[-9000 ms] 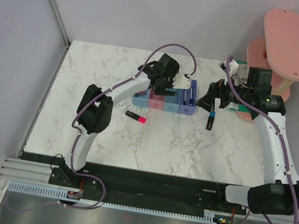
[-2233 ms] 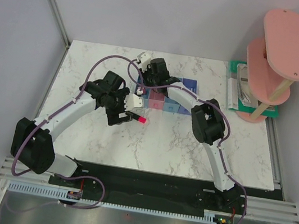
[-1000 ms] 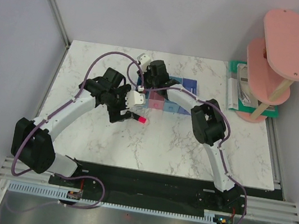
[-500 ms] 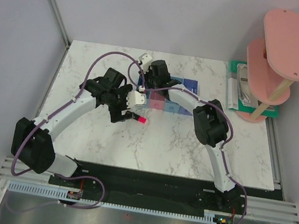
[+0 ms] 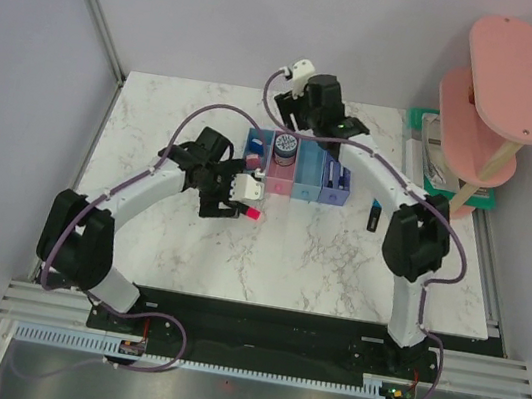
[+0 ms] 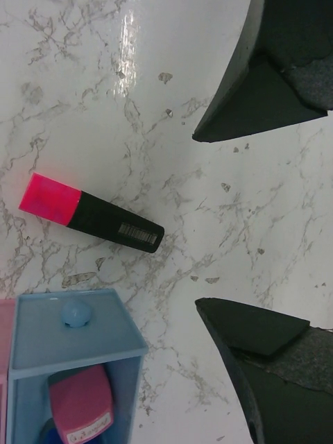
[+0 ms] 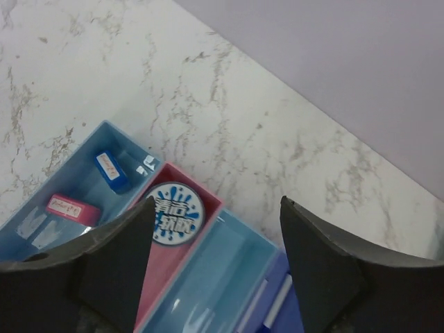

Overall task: Sort the stationery into containers
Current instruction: Place the stationery in the storage box, then pick up the pen from the center of the board.

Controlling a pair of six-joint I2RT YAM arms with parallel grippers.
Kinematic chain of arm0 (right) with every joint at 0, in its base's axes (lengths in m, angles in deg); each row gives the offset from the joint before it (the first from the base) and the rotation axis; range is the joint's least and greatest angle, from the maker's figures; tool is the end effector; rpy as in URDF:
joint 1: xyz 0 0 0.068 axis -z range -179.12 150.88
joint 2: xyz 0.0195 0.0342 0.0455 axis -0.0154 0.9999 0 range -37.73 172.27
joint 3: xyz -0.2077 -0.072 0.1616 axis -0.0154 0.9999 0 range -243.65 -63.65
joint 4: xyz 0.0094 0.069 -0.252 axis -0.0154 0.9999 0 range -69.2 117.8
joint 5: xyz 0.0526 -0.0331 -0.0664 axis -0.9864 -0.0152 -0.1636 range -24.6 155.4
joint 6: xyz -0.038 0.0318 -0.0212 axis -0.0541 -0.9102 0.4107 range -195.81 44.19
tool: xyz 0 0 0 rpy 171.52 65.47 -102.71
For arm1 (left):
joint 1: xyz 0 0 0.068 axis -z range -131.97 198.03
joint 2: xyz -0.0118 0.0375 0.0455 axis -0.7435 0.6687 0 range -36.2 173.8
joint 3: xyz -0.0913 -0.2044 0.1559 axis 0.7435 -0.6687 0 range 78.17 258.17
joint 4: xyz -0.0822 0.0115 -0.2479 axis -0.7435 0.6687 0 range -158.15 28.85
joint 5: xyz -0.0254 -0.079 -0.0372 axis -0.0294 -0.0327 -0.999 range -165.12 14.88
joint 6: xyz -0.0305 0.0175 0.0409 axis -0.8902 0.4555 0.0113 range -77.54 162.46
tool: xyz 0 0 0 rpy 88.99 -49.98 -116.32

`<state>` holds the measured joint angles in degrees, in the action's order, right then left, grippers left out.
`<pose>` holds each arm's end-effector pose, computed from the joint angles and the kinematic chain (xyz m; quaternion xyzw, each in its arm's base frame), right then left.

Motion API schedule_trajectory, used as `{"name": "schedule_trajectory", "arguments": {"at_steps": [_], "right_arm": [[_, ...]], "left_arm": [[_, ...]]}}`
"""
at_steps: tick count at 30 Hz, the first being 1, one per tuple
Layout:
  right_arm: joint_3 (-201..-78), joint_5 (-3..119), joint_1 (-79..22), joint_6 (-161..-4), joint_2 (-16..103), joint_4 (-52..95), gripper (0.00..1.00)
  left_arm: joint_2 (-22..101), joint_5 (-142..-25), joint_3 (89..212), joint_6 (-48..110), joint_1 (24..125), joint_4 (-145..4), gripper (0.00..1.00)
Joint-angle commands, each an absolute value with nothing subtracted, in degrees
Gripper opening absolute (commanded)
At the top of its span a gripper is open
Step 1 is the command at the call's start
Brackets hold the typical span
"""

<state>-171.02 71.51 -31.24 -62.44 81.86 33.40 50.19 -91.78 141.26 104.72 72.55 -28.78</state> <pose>0.4270 0.2637 0.3039 -0.2989 0.7870 0.0433 0.5380 0.2702 -0.1346 0.2391 0.6854 0.6751 -0.0576 0.2667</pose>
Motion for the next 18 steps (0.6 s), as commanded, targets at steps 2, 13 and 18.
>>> {"name": "schedule_trajectory", "arguments": {"at_steps": [2,13,18], "right_arm": [[-170.3,70.4,-25.2,-64.7,70.6,48.3,0.87],[-148.3,69.0,-17.6,-60.0,60.1,54.9,0.98],[-143.5,66.3,-14.8,-61.0,59.6,53.9,0.98]], "left_arm": [[54.5,-96.1,140.9,118.2,72.5,-34.3,1.0],[62.7,-98.8,141.2,122.9,72.4,-40.6,1.0],[66.4,-98.8,142.2,125.1,72.4,-40.7,0.97]]}}
